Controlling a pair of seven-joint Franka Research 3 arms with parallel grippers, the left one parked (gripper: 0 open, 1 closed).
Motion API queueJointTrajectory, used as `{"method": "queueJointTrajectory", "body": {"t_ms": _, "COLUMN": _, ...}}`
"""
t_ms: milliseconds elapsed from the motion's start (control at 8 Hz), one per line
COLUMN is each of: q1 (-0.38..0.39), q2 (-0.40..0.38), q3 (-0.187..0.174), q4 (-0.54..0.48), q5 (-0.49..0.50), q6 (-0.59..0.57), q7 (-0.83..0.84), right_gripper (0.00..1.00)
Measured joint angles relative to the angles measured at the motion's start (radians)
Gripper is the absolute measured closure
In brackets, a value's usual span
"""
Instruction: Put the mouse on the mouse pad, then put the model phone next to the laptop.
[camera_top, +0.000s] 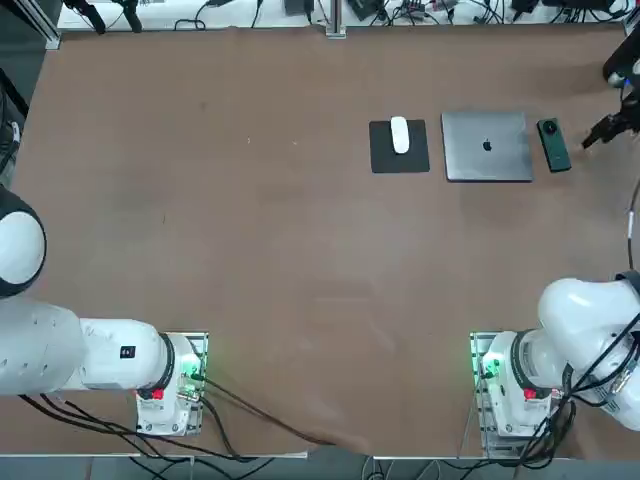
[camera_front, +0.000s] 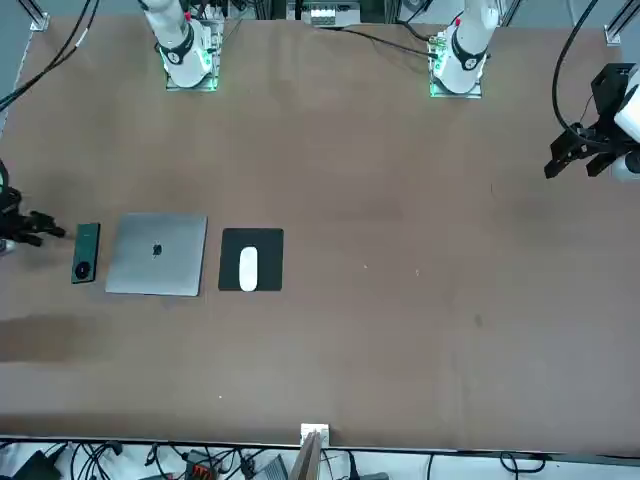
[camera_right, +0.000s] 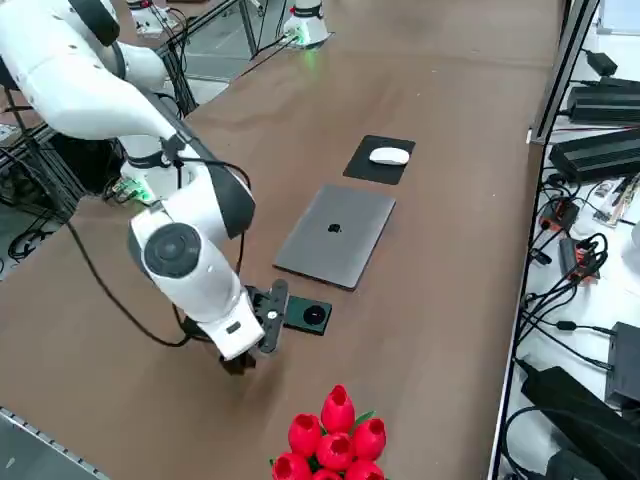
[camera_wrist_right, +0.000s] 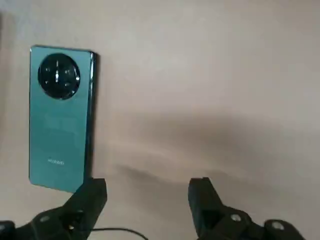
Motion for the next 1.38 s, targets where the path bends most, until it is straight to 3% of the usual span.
{"method": "queueJointTrajectory", "body": {"t_ms": 125, "q1": 0.004, "q2": -0.027, "q3": 0.018, "q4": 0.026, "q5": -0.002, "q6": -0.067, "q7": 0.036, "right_gripper": 0.00}}
{"method": "queueJointTrajectory", "body": {"t_ms": 375, "q1": 0.041, "q2": -0.095, "q3": 0.097, "q4": 0.042, "q5": -0.002, "q6": -0.232, "q7": 0.220, "right_gripper": 0.00}}
{"method": "queueJointTrajectory", "body": {"t_ms": 1000, "q1": 0.106, "q2": -0.222, "q3": 0.377, "q4": 0.046, "q5": -0.014, "q6": -0.482, "q7": 0.733, "right_gripper": 0.00}}
{"method": "queueJointTrajectory", "body": {"t_ms": 1125, "q1": 0.129, "q2": -0.252, "q3": 0.406, "q4": 0.051, "q5": -0.016, "q6": -0.541, "q7": 0.774, "right_gripper": 0.00}}
{"method": "queueJointTrajectory", "body": {"t_ms": 1250, "q1": 0.182, "q2": -0.280, "q3": 0.400, "q4": 0.075, "q5": -0.029, "q6": -0.597, "q7": 0.793, "right_gripper": 0.00}}
{"method": "queueJointTrajectory", "body": {"t_ms": 1375, "q1": 0.267, "q2": -0.310, "q3": 0.347, "q4": 0.114, "q5": -0.037, "q6": -0.650, "q7": 0.802, "right_gripper": 0.00}}
